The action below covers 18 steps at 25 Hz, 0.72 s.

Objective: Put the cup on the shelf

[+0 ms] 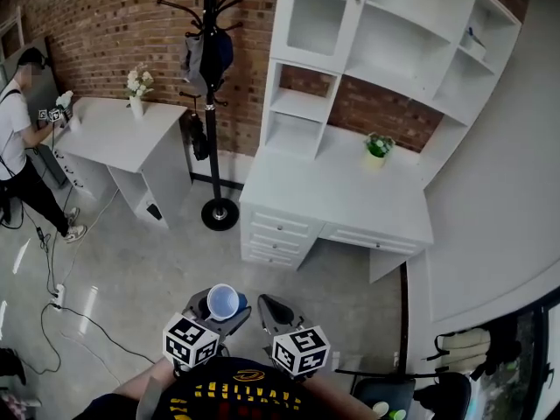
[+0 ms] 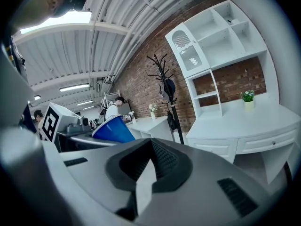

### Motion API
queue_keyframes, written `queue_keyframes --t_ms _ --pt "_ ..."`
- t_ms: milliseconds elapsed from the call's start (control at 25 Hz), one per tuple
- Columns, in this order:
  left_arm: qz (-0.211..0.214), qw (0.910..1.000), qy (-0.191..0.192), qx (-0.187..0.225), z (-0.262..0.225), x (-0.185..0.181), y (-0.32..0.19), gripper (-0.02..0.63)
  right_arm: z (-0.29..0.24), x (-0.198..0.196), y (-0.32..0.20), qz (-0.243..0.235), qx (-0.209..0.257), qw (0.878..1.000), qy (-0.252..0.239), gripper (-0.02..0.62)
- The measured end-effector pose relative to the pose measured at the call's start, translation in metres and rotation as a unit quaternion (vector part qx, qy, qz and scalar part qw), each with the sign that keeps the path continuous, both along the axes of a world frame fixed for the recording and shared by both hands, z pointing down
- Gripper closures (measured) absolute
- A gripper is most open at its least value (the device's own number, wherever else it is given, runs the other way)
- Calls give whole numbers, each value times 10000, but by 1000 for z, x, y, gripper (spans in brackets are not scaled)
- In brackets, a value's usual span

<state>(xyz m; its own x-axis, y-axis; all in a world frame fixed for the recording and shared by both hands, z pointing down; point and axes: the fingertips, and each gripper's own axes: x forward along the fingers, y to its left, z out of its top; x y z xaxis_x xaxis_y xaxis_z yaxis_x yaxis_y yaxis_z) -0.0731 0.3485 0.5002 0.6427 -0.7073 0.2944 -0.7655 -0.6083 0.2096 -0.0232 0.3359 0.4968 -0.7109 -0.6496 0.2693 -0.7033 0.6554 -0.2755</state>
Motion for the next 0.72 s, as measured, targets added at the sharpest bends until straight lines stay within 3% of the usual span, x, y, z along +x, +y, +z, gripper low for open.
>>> queue_keyframes --t_ms 280,480,720 --pt "563 9960 -476 495 -4 -34 -3 310 2 -32 -20 699 -106 9975 -57 601" --pt "1127 9924 -84 480 -2 -35 -2 310 28 -57 -20 645 -588 9960 197 601" --pt "1341 9904 226 256 9 -40 -13 310 47 -66 -23 651 -929 9922 524 601"
